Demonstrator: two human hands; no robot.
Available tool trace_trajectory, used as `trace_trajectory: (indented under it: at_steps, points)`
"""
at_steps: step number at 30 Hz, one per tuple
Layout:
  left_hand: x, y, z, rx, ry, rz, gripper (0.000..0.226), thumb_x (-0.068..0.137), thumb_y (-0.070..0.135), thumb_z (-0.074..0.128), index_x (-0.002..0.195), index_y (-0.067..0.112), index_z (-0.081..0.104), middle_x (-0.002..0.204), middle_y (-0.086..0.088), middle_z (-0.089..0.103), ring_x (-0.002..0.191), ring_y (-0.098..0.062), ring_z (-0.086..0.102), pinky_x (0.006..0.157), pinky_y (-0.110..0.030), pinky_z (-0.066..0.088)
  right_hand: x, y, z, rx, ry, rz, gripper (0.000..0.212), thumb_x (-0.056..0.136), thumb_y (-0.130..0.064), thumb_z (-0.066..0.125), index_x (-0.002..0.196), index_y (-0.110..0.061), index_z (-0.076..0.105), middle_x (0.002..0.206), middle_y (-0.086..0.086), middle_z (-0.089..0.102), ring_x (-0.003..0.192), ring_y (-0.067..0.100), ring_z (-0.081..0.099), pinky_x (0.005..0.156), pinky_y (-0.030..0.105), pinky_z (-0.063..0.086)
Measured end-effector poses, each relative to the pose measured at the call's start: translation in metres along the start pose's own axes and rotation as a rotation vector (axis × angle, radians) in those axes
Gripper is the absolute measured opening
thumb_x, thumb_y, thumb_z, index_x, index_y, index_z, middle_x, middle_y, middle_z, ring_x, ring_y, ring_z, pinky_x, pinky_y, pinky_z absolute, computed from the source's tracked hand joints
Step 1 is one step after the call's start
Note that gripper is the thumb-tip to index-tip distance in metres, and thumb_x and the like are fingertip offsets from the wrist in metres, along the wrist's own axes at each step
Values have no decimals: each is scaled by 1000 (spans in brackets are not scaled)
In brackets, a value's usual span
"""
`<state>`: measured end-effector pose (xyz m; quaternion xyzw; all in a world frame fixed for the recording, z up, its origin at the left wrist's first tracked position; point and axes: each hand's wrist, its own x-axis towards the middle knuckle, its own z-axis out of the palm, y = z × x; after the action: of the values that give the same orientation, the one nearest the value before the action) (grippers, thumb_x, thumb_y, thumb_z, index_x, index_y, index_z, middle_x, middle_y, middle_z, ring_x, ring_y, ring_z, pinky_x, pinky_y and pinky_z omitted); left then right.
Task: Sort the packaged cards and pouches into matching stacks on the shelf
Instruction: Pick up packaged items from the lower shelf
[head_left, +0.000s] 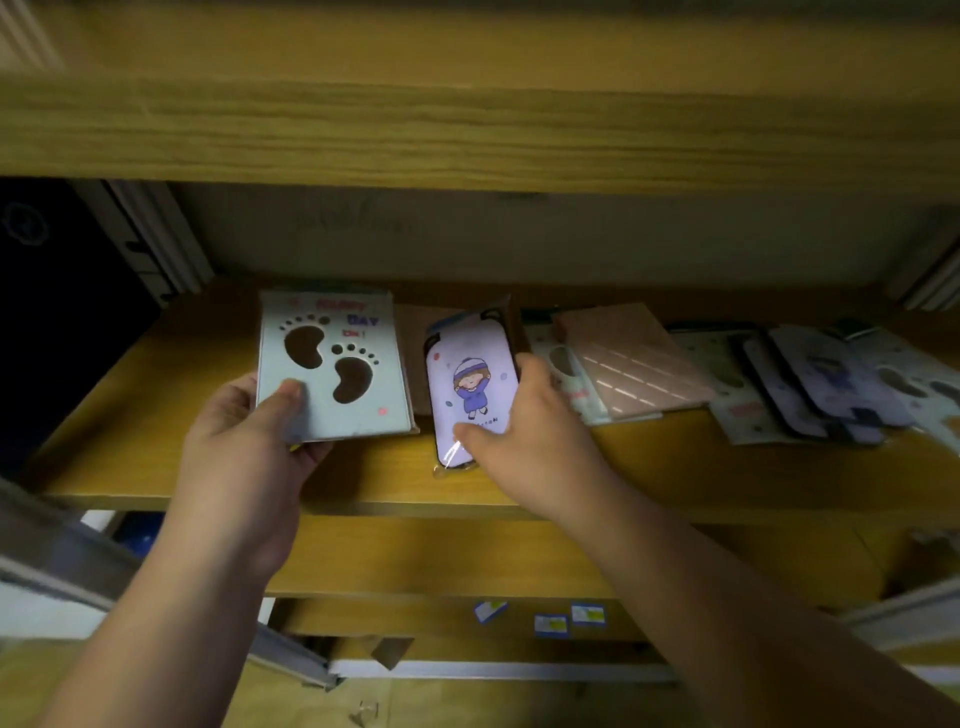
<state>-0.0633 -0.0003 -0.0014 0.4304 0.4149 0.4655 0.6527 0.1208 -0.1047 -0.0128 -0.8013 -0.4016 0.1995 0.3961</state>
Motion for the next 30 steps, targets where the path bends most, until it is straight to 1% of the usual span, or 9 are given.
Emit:
trace_trajectory:
  at_steps: [2,4,6,8,12,18,22,28,30]
  points:
    - [-6,4,3,-5,-22,-14,16,100,13,57,114,16,63,114,-7,76,103,-22,74,75,-34,58,-3,5,-4,187,-25,64,54,88,-20,70,134,-22,41,123,0,63,105,18,64,73,25,56]
    - [-15,7,6,-5,-45,-37,18,99,12,57,117,15,62,111,-7,77,102,-23,74,74,-34,59,-9,10,-13,352,-32,148,49,91,-19,67,133,-27,43,118,-2,66,89,13,65,50,16,48]
    - [-29,10,10,2,-82,-64,24,99,12,57,123,14,58,111,-7,77,101,-23,75,75,-35,60,-19,16,-30,483,-3,207,43,93,-19,65,129,-33,44,110,-5,69,77,10,67,43,14,43]
    - [-44,14,19,20,-107,-81,29,98,11,58,127,12,54,113,-10,76,101,-25,75,79,-39,60,-31,24,-52,606,52,233,33,96,-20,60,122,-37,48,101,-6,72,65,11,71,41,19,43]
    - [-85,13,50,109,-112,-101,29,97,7,57,126,11,53,115,-13,73,101,-29,73,85,-46,58,-63,49,-105,724,138,197,23,100,-18,48,114,-36,56,101,-5,75,71,10,74,42,24,46]
    - [-182,-10,125,129,-181,-109,30,96,1,53,124,13,54,115,-12,73,104,-30,70,87,-48,56,-137,105,-200,768,230,162,25,100,-12,55,116,-31,55,100,-4,76,78,15,76,44,29,50]
    - [-251,-34,174,127,-257,-107,26,93,-1,51,111,15,60,96,-4,80,83,-19,77,66,-35,56,-200,144,-264,735,306,105,25,100,-19,55,109,-42,55,93,-12,77,72,20,75,42,27,51]
    - [-355,-85,246,124,-318,-113,26,85,-2,50,99,16,62,92,-5,80,80,-21,77,60,-34,58,-289,210,-354,761,276,82,23,102,-21,51,117,-38,56,95,-4,78,57,19,65,39,23,46]
    - [-384,-98,271,154,-363,-134,28,84,-2,49,102,15,63,94,-9,80,82,-25,77,62,-37,60,-312,227,-383,760,264,83,22,101,-24,50,118,-36,57,96,1,78,56,19,60,40,23,46]
